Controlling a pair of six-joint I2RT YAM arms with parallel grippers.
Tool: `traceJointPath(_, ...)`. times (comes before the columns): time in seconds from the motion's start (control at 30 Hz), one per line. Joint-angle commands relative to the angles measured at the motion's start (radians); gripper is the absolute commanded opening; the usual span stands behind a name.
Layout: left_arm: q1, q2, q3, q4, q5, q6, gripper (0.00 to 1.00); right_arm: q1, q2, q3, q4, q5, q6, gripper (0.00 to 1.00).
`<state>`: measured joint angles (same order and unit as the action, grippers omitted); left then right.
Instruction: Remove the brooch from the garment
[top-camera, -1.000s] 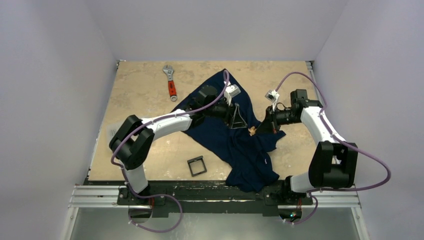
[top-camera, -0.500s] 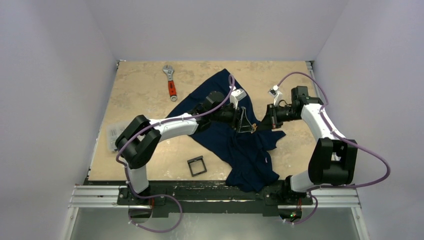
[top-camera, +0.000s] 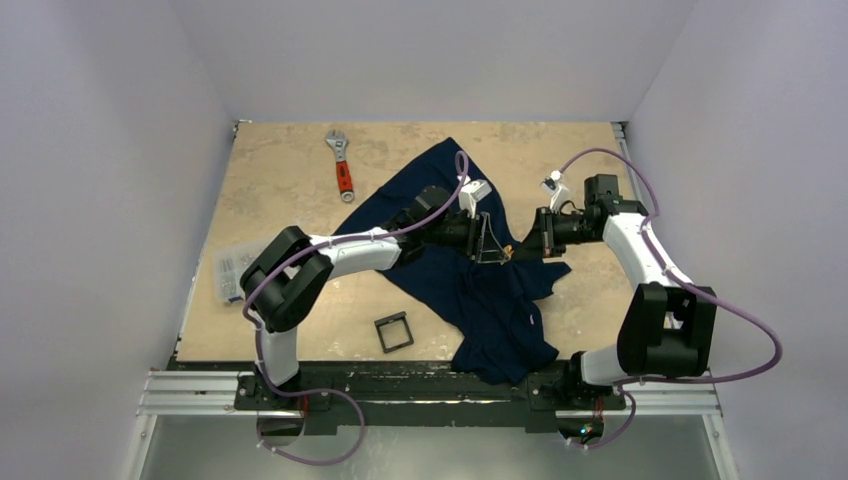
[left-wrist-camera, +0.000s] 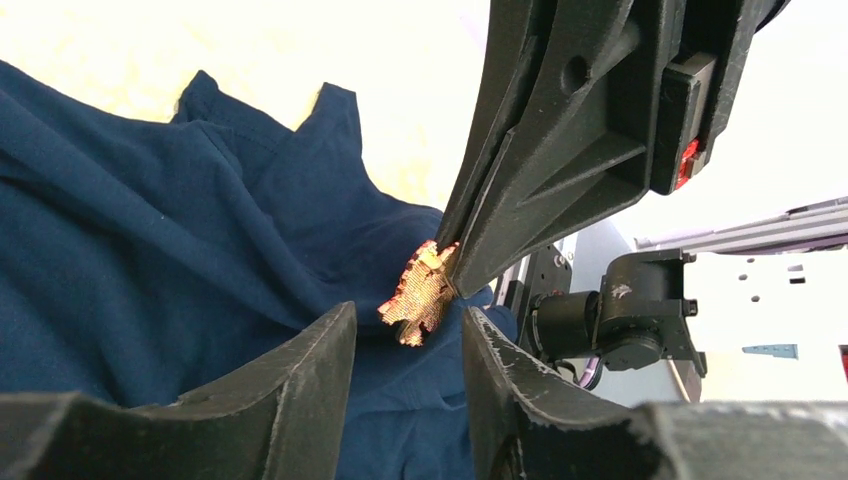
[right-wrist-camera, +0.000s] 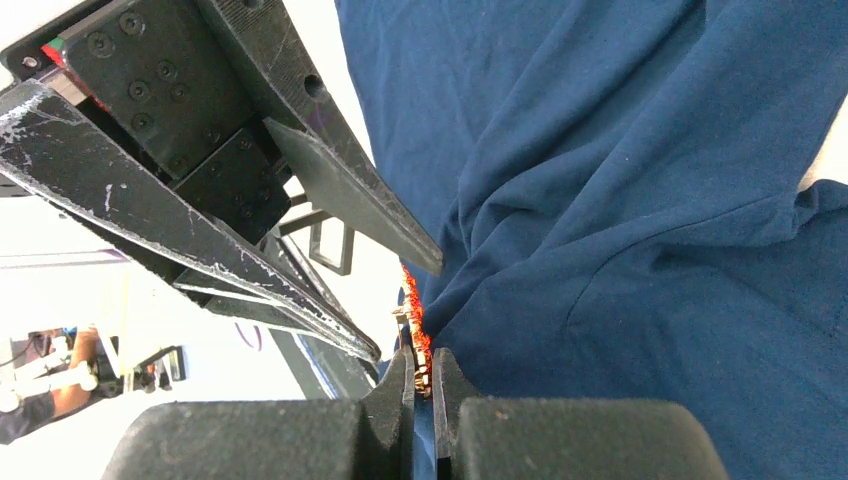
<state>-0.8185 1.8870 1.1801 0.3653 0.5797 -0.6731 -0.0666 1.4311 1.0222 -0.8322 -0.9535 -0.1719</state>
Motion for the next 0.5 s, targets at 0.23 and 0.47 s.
traceJointPath(0.23,0.005,0.021,0.011,0.11,0.029,-0.075,0.42,-0.004,-0.069,-0.027,0.066,0.012,0.055,0.0)
traceJointPath(0.47,0.006,0.03,0.03,0.094,0.018,-0.089,0.39,-0.004,-0.092,-0.049,0.081,0.004,0.059,0.0)
